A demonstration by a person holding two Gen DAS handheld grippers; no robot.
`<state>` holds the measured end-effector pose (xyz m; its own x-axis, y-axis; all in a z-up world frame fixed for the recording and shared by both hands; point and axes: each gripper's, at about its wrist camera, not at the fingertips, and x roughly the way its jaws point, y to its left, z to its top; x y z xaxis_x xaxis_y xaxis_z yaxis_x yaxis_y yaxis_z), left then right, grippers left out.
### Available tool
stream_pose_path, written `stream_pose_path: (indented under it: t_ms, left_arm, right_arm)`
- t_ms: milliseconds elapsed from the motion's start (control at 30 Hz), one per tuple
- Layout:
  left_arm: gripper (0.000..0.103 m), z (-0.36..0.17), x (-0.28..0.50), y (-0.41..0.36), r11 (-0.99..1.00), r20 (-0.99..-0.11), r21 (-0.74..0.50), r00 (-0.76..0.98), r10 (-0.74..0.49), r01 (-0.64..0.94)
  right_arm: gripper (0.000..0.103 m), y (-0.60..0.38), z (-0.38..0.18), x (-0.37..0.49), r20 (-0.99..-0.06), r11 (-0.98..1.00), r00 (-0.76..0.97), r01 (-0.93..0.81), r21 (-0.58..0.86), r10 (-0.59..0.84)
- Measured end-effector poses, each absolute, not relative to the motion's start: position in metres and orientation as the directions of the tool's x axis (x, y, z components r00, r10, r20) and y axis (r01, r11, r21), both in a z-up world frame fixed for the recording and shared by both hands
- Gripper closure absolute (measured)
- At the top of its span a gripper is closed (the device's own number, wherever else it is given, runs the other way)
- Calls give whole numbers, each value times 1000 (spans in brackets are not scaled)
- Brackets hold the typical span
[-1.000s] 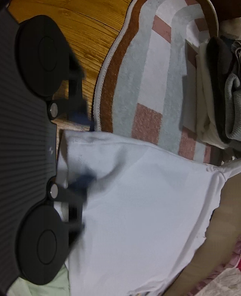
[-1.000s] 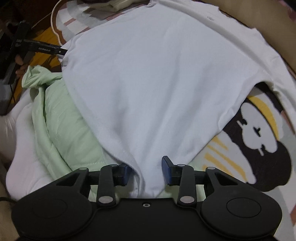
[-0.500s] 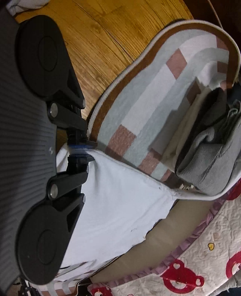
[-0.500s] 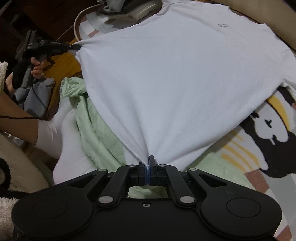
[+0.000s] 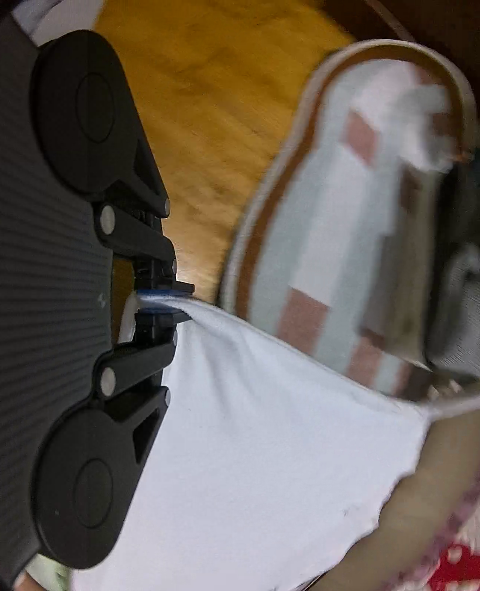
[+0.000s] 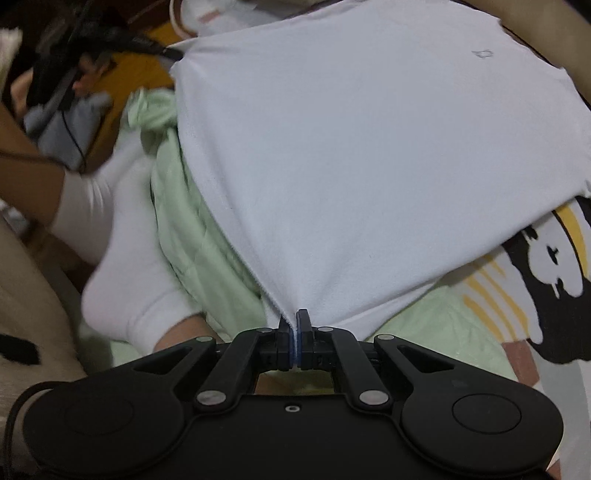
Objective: Fold clothes
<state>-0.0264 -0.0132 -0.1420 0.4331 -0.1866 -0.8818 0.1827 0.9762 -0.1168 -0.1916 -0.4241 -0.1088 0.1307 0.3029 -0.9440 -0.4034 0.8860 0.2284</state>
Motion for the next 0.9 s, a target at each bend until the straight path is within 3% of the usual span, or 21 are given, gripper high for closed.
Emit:
stream_pose_path:
  t_ms: [167,300,333,400,533,600,667,700,767,833,900]
  left_arm:
    - [93,-152,-23,-19,985,-916,-67,382,-125,162]
    - [84,-144,-25,-27,982,-915,-27,390,-98,185]
    - [80,-137,-27,-29,980,-908,-36,403,-114,195]
    - [66,-120,-30,-39,975,-887,-39,441,-136,221]
    - [62,-87,-31,-75,943,-847,-40,489,-207,330]
    - [62,-68,-24,-101,915,-839,-63,475,-265,398]
    - [62,-47,-15,-130,872,-837,-56,453,-306,486]
    - [62,-36,-10,-146,839,-842,-29,440,-314,543]
    - [62,-14,-4,-191,699,-857,165,452,-248,696]
    - [62,5,2,-228,589,-853,282,479,-207,757]
    - [61,23,11,-264,517,-865,283,448,-227,808]
  right_arm:
    - [98,-411,-113,-200,-954,871,100,-442,212,283]
    - [88,-419,-103,-202,-931,861,96,-424,282,352]
    - [87,-428,-97,-199,-912,864,124,-392,317,391]
    - [62,-447,-84,-194,-867,861,186,-328,388,462]
    - [59,-507,-53,-182,-725,840,437,-170,515,533]
    - [49,-536,-42,-172,-655,829,563,-102,550,504]
    - [48,-560,-40,-148,-634,839,649,-11,544,420]
    - [48,-572,-39,-136,-623,839,687,34,542,374]
    - [48,-597,-42,-110,-604,809,733,127,574,312]
    - [48,-622,-51,-88,-596,766,751,197,612,283]
    - [43,-639,-63,-73,-622,782,748,238,576,231]
